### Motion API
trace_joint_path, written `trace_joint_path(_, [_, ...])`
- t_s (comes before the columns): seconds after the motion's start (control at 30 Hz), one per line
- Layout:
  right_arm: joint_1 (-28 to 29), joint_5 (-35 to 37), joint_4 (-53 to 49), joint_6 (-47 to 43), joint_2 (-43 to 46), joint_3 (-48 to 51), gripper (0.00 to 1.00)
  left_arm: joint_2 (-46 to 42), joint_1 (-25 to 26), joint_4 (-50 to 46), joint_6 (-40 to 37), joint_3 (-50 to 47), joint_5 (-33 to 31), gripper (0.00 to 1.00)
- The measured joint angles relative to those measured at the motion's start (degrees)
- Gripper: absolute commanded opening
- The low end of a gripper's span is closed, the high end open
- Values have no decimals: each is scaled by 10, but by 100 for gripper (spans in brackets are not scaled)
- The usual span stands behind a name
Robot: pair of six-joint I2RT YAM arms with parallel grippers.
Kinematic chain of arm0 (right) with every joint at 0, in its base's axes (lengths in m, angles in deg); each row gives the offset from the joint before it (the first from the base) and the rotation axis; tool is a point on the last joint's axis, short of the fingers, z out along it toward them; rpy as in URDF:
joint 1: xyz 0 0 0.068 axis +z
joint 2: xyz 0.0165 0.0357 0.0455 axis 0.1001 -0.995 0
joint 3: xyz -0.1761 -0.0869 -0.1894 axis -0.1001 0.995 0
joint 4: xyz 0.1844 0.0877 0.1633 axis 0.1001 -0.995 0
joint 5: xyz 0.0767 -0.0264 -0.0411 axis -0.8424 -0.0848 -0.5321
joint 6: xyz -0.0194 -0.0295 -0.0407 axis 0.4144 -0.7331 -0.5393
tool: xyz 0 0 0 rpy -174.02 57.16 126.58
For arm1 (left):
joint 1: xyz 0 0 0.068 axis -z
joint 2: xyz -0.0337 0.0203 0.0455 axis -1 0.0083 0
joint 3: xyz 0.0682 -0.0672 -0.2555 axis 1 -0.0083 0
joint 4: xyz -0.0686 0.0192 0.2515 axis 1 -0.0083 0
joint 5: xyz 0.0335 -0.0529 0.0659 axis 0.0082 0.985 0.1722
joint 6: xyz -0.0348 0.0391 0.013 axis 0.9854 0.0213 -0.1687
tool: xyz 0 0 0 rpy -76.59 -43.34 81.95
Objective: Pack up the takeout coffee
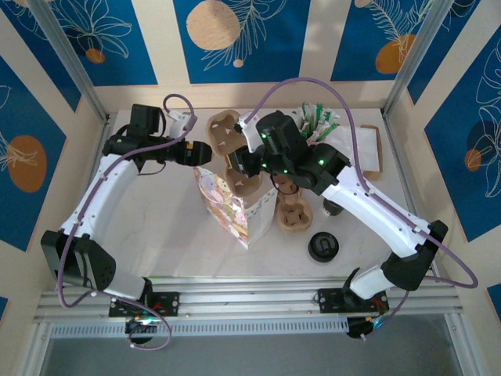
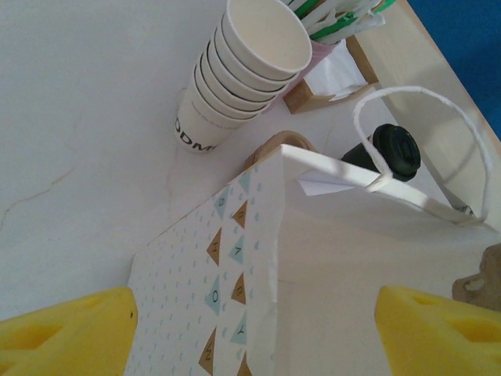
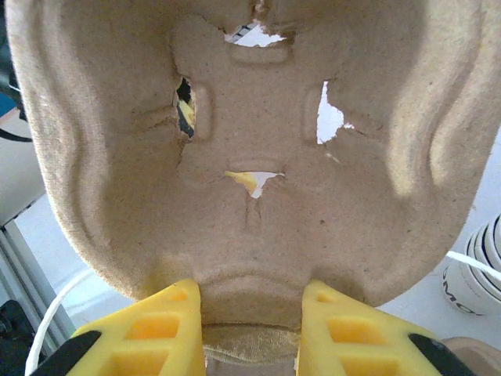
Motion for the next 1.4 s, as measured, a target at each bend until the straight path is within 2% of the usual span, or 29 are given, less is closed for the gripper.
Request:
trace_joint_path(0.5, [-28, -53, 48, 49, 34, 20, 28, 0, 0, 4, 0, -15, -1, 80])
trace_joint_path(0.8, [-27, -73, 57, 37, 33, 36, 27, -2, 0, 13, 0, -21, -2, 80])
trace_joint_path(1.4, [-7, -30, -6, -14, -5, 30, 26, -4, 0, 17, -11, -35, -44, 78])
